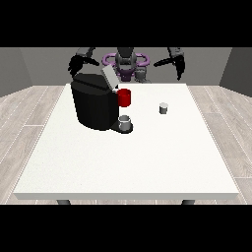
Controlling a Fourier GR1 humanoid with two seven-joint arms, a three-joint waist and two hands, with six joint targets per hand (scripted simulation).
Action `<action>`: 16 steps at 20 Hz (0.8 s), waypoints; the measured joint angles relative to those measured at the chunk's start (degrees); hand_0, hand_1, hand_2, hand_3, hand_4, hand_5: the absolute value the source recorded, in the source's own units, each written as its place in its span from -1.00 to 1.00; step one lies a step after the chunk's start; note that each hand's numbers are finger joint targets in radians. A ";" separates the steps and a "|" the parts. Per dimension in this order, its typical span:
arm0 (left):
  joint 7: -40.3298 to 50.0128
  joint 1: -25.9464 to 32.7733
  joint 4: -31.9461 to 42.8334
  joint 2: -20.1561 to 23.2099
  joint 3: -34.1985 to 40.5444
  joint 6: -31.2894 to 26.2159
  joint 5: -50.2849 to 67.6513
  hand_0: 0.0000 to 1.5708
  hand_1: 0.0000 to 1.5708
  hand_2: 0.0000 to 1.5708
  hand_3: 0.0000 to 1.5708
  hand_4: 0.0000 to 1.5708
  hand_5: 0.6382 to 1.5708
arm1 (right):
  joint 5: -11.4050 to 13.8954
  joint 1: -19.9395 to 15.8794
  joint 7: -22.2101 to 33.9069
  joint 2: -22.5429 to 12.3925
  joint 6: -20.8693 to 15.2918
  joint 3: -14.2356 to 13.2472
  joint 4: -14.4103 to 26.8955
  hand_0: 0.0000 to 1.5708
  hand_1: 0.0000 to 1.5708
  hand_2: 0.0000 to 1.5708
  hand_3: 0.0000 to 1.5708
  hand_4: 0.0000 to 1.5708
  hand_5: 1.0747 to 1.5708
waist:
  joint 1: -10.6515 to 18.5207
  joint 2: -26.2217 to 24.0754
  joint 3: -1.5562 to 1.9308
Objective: Insert the coffee pod into the coffee machine and close the lid
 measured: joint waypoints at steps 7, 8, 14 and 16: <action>3.58 -9.19 9.40 4.30 3.11 -2.92 0.17 -1.00 -1.00 -1.00 -1.00 -1.00 1.00 | 0.45 -5.10 0.88 0.65 -0.87 0.99 0.46 -1.00 -1.00 -1.00 -1.00 -0.67 1.00 | -2.10 4.73 -0.02; 3.20 -10.24 11.08 5.08 3.60 -2.82 -0.36 -1.00 -1.00 -1.00 -1.00 -1.00 1.00 | 0.42 -5.36 0.80 0.91 -1.02 1.84 0.14 -1.00 -1.00 -1.00 -1.00 -0.57 1.00 | -2.95 5.88 -0.02; 2.95 -15.41 20.29 6.71 4.67 -2.86 -2.51 -1.00 -1.00 -1.00 -1.00 -1.00 1.00 | 0.41 -7.64 1.42 0.54 -1.57 2.39 1.30 -1.00 -1.00 -1.00 -1.00 -0.50 1.00 | -4.09 8.50 -0.03; 2.38 -16.46 22.86 6.99 4.48 -2.84 -3.61 -1.00 -1.00 -1.00 -1.00 -1.00 1.00 | 0.75 -8.33 1.81 0.62 -1.96 2.37 2.11 -1.00 -1.00 -1.00 -1.00 -0.50 1.00 | -3.96 9.05 -0.04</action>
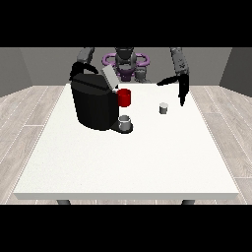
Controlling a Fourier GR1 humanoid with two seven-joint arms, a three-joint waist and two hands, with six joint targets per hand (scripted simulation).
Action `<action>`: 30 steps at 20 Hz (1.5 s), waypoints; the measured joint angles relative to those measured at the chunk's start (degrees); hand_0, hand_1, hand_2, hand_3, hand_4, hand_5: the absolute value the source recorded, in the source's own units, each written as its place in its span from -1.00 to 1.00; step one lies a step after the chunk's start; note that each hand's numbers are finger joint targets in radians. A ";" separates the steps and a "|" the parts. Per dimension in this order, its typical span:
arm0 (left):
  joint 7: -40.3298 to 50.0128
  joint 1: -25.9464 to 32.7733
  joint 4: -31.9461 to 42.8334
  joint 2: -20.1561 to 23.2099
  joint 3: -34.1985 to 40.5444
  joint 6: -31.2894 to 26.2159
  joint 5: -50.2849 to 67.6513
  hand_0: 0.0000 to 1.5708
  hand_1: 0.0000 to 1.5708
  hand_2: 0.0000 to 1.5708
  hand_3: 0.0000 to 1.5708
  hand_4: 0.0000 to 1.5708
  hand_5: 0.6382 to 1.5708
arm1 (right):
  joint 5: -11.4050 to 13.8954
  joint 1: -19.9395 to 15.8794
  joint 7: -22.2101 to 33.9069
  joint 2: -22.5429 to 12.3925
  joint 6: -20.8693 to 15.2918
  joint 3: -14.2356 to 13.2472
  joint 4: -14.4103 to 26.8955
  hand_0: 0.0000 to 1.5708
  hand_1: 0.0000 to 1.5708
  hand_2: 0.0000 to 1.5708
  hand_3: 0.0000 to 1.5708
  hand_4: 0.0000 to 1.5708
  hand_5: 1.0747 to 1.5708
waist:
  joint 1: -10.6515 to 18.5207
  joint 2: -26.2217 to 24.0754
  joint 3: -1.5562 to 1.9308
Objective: Insert the coffee pod into the coffee machine and close the lid
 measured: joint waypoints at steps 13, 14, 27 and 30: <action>-1.88 -5.29 11.39 -0.33 -3.85 2.46 -9.25 -0.18 -0.18 -0.09 -0.56 -1.00 1.00 | 2.07 -3.71 1.59 -1.02 -1.70 -1.28 6.14 -1.00 -1.00 -1.00 -1.00 -0.46 1.00 | 0.51 0.28 0.01; -1.57 -5.41 12.43 -0.60 -3.93 2.84 -9.79 -0.11 -0.11 -0.01 -0.45 -1.00 1.00 | 2.41 -3.29 2.01 -0.56 -2.21 -0.55 5.90 -1.00 -1.00 -1.00 -1.00 -0.50 1.00 | 0.38 -0.34 0.02; -6.05 -7.99 21.89 1.76 -6.50 8.10 -19.36 -0.14 -0.14 0.03 -0.30 -1.00 1.00 | 2.95 -3.14 3.22 0.07 -2.33 1.42 3.80 -1.00 -1.00 -1.00 -1.00 -0.33 1.00 | -1.99 1.18 0.00; -7.23 -8.70 23.07 1.19 -6.88 10.41 -21.18 -0.08 -0.08 0.10 -0.17 -0.71 1.00 | 2.41 -3.59 4.16 -0.29 -2.20 0.67 3.68 -1.00 -1.00 -1.00 -1.00 -0.36 1.00 | -1.93 1.09 0.01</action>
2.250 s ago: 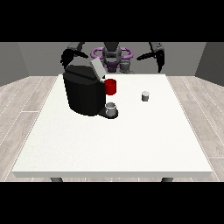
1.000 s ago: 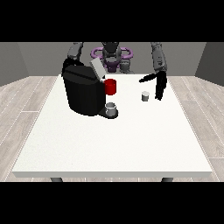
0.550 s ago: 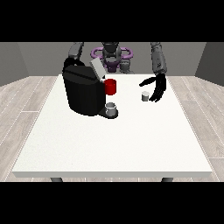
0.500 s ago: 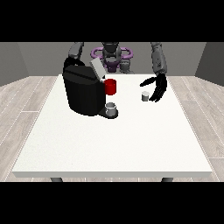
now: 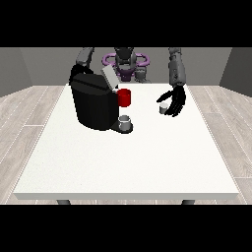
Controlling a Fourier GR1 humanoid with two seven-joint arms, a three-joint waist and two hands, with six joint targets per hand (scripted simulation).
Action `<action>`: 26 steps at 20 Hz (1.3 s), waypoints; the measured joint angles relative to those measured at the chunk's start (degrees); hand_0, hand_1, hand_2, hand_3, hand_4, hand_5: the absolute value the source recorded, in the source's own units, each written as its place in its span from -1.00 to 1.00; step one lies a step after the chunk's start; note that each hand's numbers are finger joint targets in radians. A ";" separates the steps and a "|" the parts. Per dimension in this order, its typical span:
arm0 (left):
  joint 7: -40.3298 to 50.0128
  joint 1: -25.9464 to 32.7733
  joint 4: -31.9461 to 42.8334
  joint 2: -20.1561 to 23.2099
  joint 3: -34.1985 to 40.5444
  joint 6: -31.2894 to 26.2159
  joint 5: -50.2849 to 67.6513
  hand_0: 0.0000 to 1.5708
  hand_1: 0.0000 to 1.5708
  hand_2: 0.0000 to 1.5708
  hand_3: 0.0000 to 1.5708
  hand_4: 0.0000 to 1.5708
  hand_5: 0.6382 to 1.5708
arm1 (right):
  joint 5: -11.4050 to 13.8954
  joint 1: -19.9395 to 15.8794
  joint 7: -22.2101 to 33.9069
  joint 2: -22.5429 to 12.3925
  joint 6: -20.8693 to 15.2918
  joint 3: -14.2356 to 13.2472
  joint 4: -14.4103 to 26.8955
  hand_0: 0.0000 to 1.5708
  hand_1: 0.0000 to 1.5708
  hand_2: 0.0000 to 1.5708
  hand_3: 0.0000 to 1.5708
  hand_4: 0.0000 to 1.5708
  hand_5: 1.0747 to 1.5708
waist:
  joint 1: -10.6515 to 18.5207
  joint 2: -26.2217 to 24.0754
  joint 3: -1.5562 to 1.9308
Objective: Insert the coffee pod into the coffee machine and close the lid
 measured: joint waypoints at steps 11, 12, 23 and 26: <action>-3.38 -3.38 4.34 0.44 -0.17 7.77 -5.50 0.24 0.24 0.34 0.01 -0.59 1.00 | -1.22 -0.04 -1.75 0.62 -0.30 0.48 -0.88 -1.00 -1.00 -1.00 -1.00 -0.49 1.00 | -0.87 2.05 0.11; -3.82 -3.70 4.77 0.87 -0.26 7.68 -5.92 0.31 0.31 0.42 0.13 -0.63 1.00 | -1.35 -0.52 -1.11 0.36 -0.21 0.31 -1.36 -1.00 -1.00 -1.00 -1.00 -0.46 1.00 | -0.94 2.20 0.13; -7.01 -8.18 4.19 0.77 -1.13 3.60 -7.56 0.77 0.77 0.79 0.72 -0.26 1.00 | -2.36 -1.49 -1.97 0.05 -0.43 -1.95 3.47 -1.00 -1.00 -1.00 -1.00 -0.40 1.00 | 0.89 0.36 0.02; -6.85 -10.34 3.10 1.20 -1.23 0.66 -7.42 0.64 0.64 0.73 0.70 -0.29 1.00 | -2.53 -1.28 -2.88 0.34 -0.16 -2.01 5.14 -1.00 -1.00 -1.00 -1.00 -0.48 1.00 | 1.06 -1.09 0.02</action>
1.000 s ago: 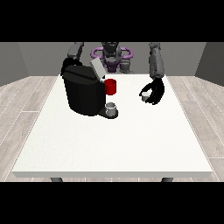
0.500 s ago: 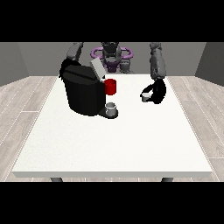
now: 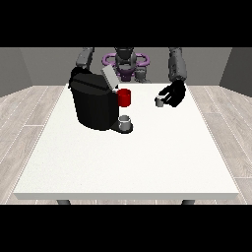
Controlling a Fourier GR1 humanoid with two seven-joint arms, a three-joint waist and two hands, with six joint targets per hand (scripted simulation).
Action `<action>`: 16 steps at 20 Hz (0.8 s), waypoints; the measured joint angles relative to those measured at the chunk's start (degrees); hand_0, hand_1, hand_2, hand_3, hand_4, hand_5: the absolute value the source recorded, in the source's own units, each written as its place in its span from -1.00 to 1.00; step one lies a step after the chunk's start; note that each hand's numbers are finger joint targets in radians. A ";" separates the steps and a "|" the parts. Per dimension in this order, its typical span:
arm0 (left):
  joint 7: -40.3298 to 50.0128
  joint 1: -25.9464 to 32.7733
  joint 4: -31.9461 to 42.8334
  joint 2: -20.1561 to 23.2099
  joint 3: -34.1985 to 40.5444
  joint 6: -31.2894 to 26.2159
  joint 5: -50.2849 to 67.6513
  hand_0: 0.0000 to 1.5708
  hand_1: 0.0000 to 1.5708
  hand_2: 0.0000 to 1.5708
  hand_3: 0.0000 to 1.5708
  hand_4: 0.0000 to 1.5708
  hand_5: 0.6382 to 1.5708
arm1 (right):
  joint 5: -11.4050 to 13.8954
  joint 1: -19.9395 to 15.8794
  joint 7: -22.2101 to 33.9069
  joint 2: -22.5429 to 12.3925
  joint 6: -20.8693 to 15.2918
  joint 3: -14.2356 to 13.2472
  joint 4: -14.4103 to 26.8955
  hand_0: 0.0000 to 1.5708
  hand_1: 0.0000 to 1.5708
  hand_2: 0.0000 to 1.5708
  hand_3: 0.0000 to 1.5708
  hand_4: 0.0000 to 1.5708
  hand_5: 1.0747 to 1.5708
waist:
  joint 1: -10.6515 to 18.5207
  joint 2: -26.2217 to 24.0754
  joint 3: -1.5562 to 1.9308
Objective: Insert the coffee pod into the coffee machine and close the lid
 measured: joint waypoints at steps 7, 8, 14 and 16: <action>2.13 -5.16 -2.29 0.75 -0.11 -5.82 -0.03 0.62 0.62 0.71 0.65 -0.30 1.00 | -0.76 -0.36 -0.48 -0.12 1.36 -0.15 2.42 -1.00 -1.00 -1.00 -1.00 -0.39 1.00 | -0.85 -2.78 0.01; 2.03 -5.95 -2.54 1.17 0.12 -6.39 -0.02 0.62 0.62 0.71 0.65 -0.30 1.00 | -0.81 -0.74 -0.89 -0.18 1.29 -0.37 2.60 -1.00 -1.00 -1.00 -1.00 -0.37 1.00 | -0.93 -2.42 0.01; 4.39 -8.28 -3.96 -0.08 0.51 -7.84 -0.41 0.60 0.60 0.69 0.63 -0.32 1.00 | -1.12 -0.81 -2.39 -0.27 1.75 -0.72 3.87 -1.00 -1.00 -1.00 -1.00 -0.33 1.00 | -1.50 -3.02 0.02; 5.17 -9.38 -4.07 0.36 0.99 -8.49 -0.46 0.29 0.29 0.53 0.56 -0.31 1.00 | -1.24 -1.08 -1.90 -0.68 2.10 -0.72 3.47 -1.00 -1.00 -1.00 -1.00 -0.35 1.00 | -2.07 -3.16 0.00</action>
